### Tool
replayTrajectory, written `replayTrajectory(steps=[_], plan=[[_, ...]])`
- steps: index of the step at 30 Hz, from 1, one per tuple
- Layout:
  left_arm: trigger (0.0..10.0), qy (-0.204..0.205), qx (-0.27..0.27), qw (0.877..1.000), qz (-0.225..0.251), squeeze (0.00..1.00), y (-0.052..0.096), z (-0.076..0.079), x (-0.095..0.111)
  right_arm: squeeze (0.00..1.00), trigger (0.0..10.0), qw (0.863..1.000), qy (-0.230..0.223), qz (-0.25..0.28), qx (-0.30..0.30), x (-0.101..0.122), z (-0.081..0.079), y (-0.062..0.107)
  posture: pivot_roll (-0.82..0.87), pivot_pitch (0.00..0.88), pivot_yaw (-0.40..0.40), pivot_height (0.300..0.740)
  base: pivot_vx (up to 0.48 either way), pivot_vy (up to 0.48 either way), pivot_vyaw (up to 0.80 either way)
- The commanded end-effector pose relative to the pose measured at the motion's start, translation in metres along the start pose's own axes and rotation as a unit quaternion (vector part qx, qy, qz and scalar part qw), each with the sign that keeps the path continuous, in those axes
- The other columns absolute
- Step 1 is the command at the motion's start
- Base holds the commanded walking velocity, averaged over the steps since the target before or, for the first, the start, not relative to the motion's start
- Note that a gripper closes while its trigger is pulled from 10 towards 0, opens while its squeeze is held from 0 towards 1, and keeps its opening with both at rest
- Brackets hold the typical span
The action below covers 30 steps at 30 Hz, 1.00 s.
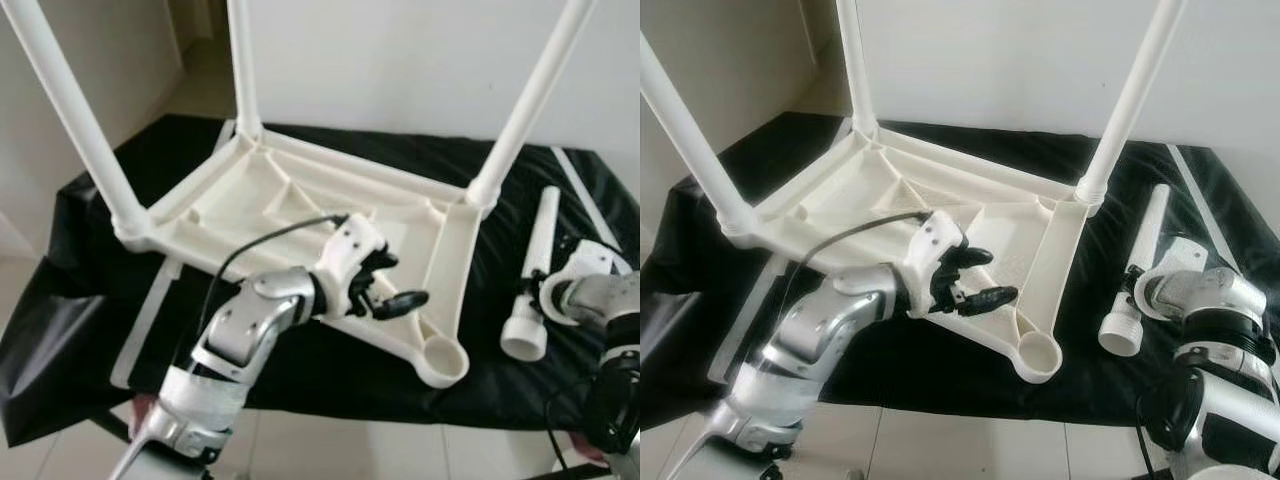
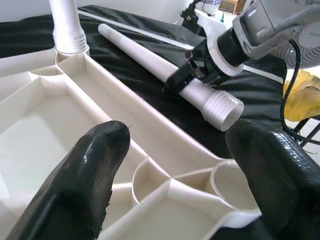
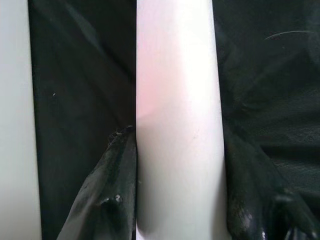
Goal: Building children table
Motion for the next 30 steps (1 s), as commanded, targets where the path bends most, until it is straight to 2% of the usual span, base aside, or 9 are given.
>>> replayTrajectory(steps=[1, 10, 11, 13, 14, 15, 18, 27, 30], plan=[[10.0, 0.001, 0.037, 0.999, -0.002, 0.0, 0.0, -0.007, 0.0, 0.0, 0.0, 0.998, 0.007, -0.06, -0.017, -0.023, 0.007, -0.007, 0.01, 0.016, -0.049, 0.74, 0.0, 0.0, 0.0], [10.0, 0.019, 0.047, 0.999, 0.015, 0.0, -0.001, -0.013, 0.004, 0.0, 0.0, 0.999, 0.037, 0.019, 0.02, 0.001, -0.008, 0.004, 0.0, 0.012, -0.049, 0.74, 0.0, 0.0, 0.0], [10.0, 0.026, 0.049, 0.998, 0.017, 0.0, -0.001, -0.016, 0.005, 0.0, 10.0, 0.996, 0.048, 0.063, 0.036, 0.011, -0.013, 0.01, 0.0, 0.007, -0.046, 0.74, 0.0, 0.0, 0.0], [10.0, 0.035, 0.052, 0.998, 0.022, 0.0, -0.001, -0.021, 0.006, 0.0, 10.0, 0.983, 0.074, 0.156, 0.057, 0.03, -0.021, 0.022, 0.0, 0.005, -0.044, 0.74, 0.0, 0.0, 0.0], [10.0, 0.035, 0.052, 0.998, 0.022, 0.0, -0.001, -0.021, 0.006, 0.0, 10.0, 0.983, 0.074, 0.156, 0.057, 0.03, -0.021, 0.022, 0.0, 0.005, -0.044, 0.74, 0.0, 0.0, 0.0], [10.0, 0.033, 0.051, 0.998, 0.029, 0.0, -0.001, -0.023, 0.008, 0.0, 10.0, 0.969, 0.1, 0.22, 0.058, 0.041, -0.026, 0.031, -0.01, 0.004, -0.042, 0.74, 0.0, 0.0, 0.0], [10.0, 0.031, 0.051, 0.998, 0.032, 0.0, 0.0, -0.024, 0.009, 0.0, 10.0, 0.964, 0.111, 0.235, 0.056, 0.043, -0.028, 0.033, -0.01, 0.004, -0.042, 0.74, 0.0, 0.0, 0.0], [10.0, 0.063, 0.088, 0.994, 0.011, 0.0, -0.005, -0.047, 0.002, 0.0, 10.0, 0.916, 0.153, 0.363, 0.069, 0.048, -0.045, 0.052, -0.02, 0.0, -0.059, 0.74, 0.0, 0.0, 0.0], [10.0, 0.083, 0.131, 0.988, 0.013, 0.0, -0.006, -0.06, 0.005, 0.0, 10.0, 0.907, 0.104, 0.392, 0.113, 0.035, -0.047, 0.057, -0.01, 0.0, -0.057, 0.74, 0.0, 0.0, 0.0]])
Point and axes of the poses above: a point about 5 cm out from each wrist's last joint towards the gripper, its own y axis pointing back from the gripper into the wrist, its own x axis along the axis of the wrist's last joint, z = x × y, the point moved 1 cm from there along -y, pointing out of the wrist towards the gripper, and after that the axes turned 10 degrees about -y, right-handed, at the moved point
